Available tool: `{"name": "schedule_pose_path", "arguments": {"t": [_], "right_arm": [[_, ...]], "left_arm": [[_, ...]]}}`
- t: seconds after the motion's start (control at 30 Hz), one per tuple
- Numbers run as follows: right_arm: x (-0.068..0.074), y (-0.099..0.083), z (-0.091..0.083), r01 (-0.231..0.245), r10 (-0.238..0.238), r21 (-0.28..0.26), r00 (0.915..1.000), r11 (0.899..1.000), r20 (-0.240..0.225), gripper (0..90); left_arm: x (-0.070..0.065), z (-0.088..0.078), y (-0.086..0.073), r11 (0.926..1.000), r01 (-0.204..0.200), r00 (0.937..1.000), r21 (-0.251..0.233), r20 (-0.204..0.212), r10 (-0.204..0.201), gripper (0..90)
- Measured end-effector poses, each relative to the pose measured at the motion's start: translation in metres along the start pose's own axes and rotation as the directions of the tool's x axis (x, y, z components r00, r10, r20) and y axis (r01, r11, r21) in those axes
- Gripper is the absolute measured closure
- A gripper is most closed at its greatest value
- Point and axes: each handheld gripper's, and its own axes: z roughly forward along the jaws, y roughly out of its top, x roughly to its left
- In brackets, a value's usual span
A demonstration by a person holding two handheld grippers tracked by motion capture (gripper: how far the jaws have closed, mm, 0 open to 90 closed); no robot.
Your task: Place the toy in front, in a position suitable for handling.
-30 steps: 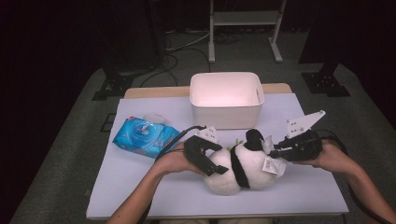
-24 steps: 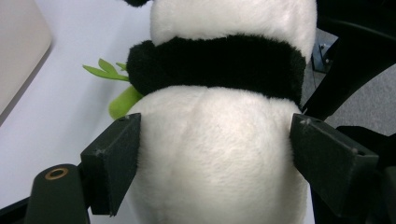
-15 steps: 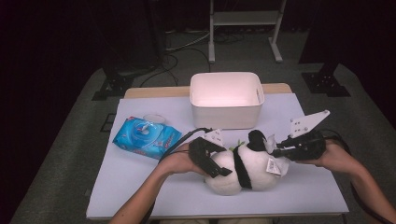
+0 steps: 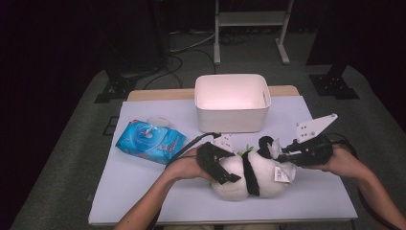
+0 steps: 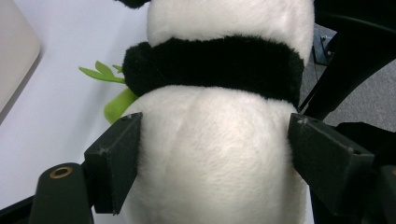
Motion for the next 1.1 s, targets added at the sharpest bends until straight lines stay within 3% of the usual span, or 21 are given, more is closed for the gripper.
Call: {"name": "schedule_pose_path", "arguments": {"t": [0.37,0.47,0.57,0.8,0.87,0.93,1.0,1.1], "right_arm": [[0.002,0.004,0.013,0.028,-0.028,0.035,0.9996,0.999,-0.011,79.3],[0.001,-0.001,0.015,0.012,-0.011,0.048,0.9996,0.999,-0.027,79.5],[0.005,-0.007,0.014,0.011,-0.008,0.058,0.999,0.998,-0.044,79.6],[0.009,-0.018,0.013,0.012,-0.007,0.059,0.9967,0.998,-0.08,79.9],[0.009,-0.019,0.013,0.013,-0.008,0.058,0.9964,0.998,-0.085,79.9],[0.009,-0.02,0.013,0.005,0.0,0.058,0.9961,0.998,-0.088,80.0],[0.009,-0.02,0.013,0.011,-0.006,0.056,0.9964,0.998,-0.085,79.9],[0.009,-0.02,0.012,0.014,-0.009,0.062,0.9971,0.998,-0.076,79.9]], "left_arm": [[0.0,0.004,0.006,0.9998,-0.009,1.0,0.019,0.001,0.009,19.5],[0.001,-0.003,0.007,0.9999,-0.012,0.9999,0.003,0.01,0.012,17.4],[0.002,-0.005,0.006,0.9997,0.002,1.0,0.025,0.005,-0.002,11.4],[0.006,0.003,0.002,0.9982,0.048,0.9973,0.037,0.054,-0.05,5.5],[0.008,0.009,-0.001,0.9956,0.066,0.9935,0.066,0.088,-0.072,4.9],[0.008,0.015,-0.004,0.9963,0.068,0.9914,0.052,0.108,-0.073,4.7],[0.008,0.017,-0.004,0.9972,0.057,0.9921,0.049,0.109,-0.062,8.8],[0.009,0.013,-0.004,0.9979,0.047,0.9935,0.045,0.102,-0.051,24.0]]}}
